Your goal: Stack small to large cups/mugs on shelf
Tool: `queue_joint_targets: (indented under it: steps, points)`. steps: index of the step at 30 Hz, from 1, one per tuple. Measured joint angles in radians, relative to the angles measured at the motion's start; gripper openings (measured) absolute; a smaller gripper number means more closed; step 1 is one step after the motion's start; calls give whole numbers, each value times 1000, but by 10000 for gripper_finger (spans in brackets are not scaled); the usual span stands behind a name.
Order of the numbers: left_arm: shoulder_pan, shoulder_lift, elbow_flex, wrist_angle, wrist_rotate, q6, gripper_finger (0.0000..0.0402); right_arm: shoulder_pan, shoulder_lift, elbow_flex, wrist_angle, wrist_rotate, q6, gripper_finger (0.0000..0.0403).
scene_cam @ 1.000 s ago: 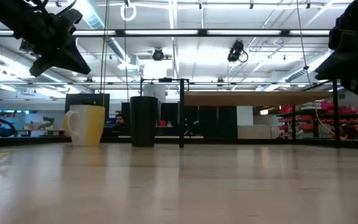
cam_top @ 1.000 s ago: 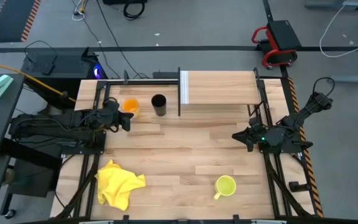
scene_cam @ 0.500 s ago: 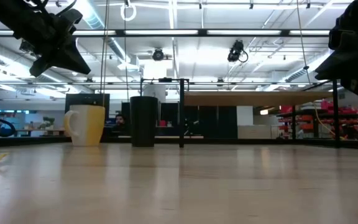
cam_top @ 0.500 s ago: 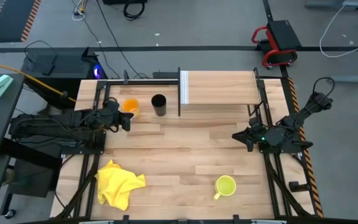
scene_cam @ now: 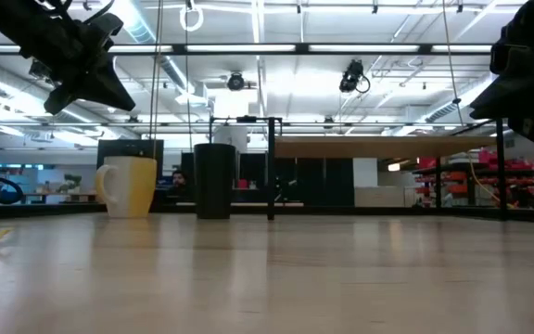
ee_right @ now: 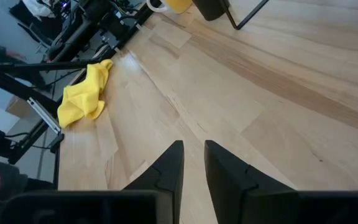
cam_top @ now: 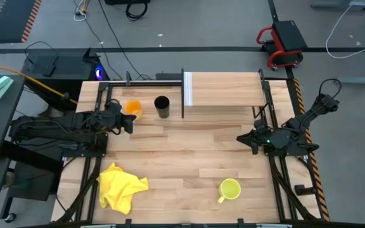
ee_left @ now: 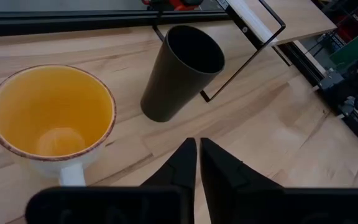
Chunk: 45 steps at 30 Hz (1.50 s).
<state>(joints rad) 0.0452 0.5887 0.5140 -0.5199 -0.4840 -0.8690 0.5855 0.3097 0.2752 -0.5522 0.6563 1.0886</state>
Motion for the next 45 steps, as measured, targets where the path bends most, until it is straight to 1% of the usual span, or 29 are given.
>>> queue_joint_targets:
  steps: [11,22,24,27,31,35,37,39,42,45]
  points:
    - [0,0,0,0,0,0,36,0,0,0,0,0,0,72]
    - [0,0,0,44,0,-67,23,0,0,0,0,0,3,72]
    - [0,0,0,45,0,-92,23,0,0,0,11,0,55,72]
    - [0,0,0,46,0,-125,27,0,0,3,36,3,201,72]
    - [0,0,0,45,0,-171,34,-1,1,17,63,82,329,72]
    - [0,0,0,45,0,-162,35,-1,1,46,86,138,350,72]
    - [0,0,0,45,0,-166,33,-1,1,60,135,140,332,72]
    - [0,0,0,45,0,-174,30,-1,2,73,218,139,267,72]
    - [0,0,0,49,0,-202,26,-1,3,101,395,137,117,72]
    - [0,0,0,50,0,-211,23,-1,14,148,583,105,-96,72]
